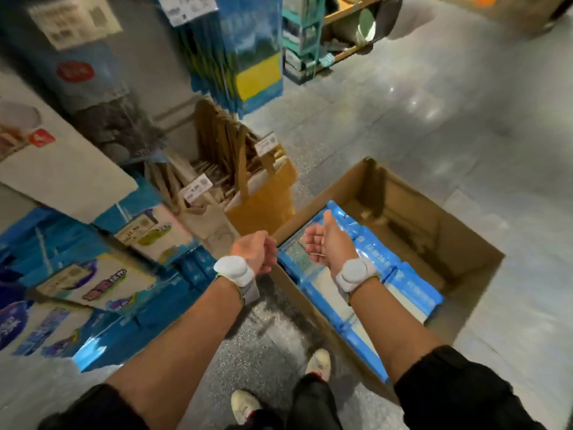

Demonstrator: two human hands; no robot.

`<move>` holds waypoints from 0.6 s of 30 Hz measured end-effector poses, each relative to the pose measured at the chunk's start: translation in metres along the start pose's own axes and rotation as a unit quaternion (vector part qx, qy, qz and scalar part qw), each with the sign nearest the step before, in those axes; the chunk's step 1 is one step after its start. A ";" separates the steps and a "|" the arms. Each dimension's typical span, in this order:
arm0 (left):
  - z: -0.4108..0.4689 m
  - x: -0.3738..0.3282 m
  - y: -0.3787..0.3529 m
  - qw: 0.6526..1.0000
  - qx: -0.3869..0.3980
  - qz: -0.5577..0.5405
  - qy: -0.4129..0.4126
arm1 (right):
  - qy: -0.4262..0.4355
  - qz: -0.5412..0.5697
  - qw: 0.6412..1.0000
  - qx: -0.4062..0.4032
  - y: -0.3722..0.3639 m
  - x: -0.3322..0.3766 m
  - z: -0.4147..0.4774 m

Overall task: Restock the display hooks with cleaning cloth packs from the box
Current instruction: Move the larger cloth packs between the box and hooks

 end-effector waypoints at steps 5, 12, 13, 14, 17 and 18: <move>0.009 0.008 -0.066 0.988 0.036 0.142 -0.053 | -0.031 0.022 0.995 -0.092 0.089 -0.032 0.016; 0.033 0.041 -0.154 0.950 0.117 0.288 -0.010 | -0.125 0.078 0.974 -0.171 0.198 -0.107 0.048; 0.038 0.048 -0.167 0.944 0.123 0.306 -0.002 | -0.136 0.085 0.972 -0.171 0.209 -0.118 0.051; 0.044 0.055 -0.179 0.938 0.128 0.323 0.004 | -0.148 0.085 0.970 -0.170 0.218 -0.130 0.056; 0.062 0.075 -0.195 0.913 0.137 0.384 -0.009 | -0.168 0.075 0.970 -0.158 0.225 -0.161 0.067; 0.071 0.083 -0.200 0.896 0.142 0.421 -0.027 | -0.170 0.055 0.972 -0.153 0.224 -0.171 0.076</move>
Point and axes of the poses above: each hand's wrist, its own z-axis towards the middle knuckle, its own y-axis out of the back of the hand, x = y × z, the point moved 3 cm from there along z, towards the middle knuckle, and after that the axes turned 2 degrees about -z, right-handed, at the moved point
